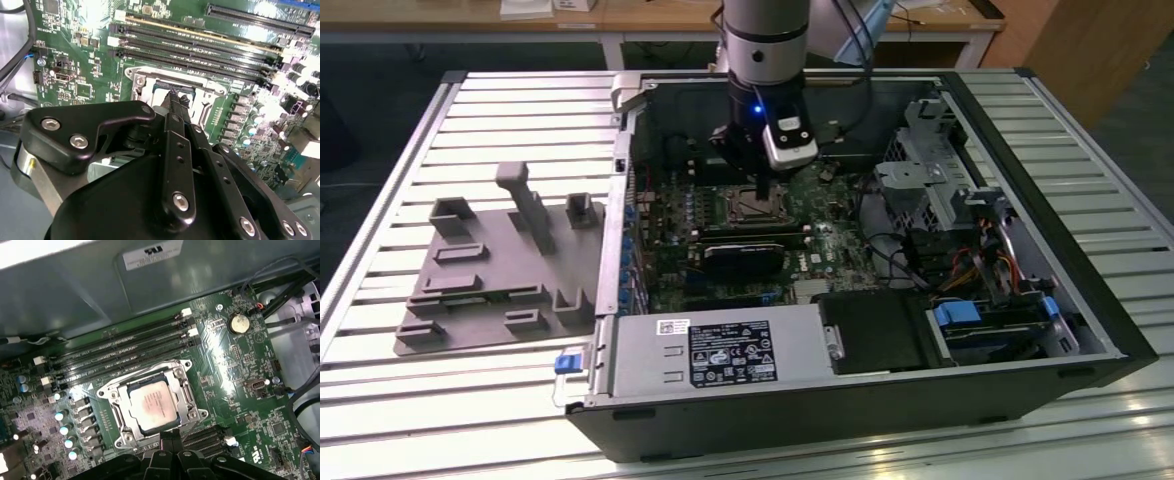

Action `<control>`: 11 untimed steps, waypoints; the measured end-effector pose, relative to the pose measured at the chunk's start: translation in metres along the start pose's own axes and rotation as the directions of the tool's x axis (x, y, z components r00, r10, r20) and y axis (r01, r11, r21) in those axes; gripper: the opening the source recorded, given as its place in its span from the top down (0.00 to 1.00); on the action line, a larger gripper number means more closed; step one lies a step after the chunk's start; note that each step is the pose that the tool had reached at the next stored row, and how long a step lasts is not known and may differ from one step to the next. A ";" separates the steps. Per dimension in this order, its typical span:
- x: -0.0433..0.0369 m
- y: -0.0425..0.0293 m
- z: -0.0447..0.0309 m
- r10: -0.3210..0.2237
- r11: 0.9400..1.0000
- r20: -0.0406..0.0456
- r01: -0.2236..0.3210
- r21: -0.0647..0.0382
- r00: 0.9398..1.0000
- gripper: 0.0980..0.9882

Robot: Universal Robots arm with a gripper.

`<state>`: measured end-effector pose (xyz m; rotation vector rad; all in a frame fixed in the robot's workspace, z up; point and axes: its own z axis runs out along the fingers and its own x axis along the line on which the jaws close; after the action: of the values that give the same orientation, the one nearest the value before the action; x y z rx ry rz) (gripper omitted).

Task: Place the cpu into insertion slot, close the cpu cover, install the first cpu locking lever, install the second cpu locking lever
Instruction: 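Install the second cpu locking lever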

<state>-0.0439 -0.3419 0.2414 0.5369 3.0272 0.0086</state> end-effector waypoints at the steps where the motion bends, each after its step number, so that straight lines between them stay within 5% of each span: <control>1: -0.0004 -0.0012 0.0001 -0.001 1.000 0.000 0.001 -0.001 1.000 0.99; 11: -0.0036 -0.0105 0.0017 -0.009 0.999 -0.010 0.009 -0.034 1.000 0.99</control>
<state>-0.0440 -0.3530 0.2398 0.5215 3.0330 0.0619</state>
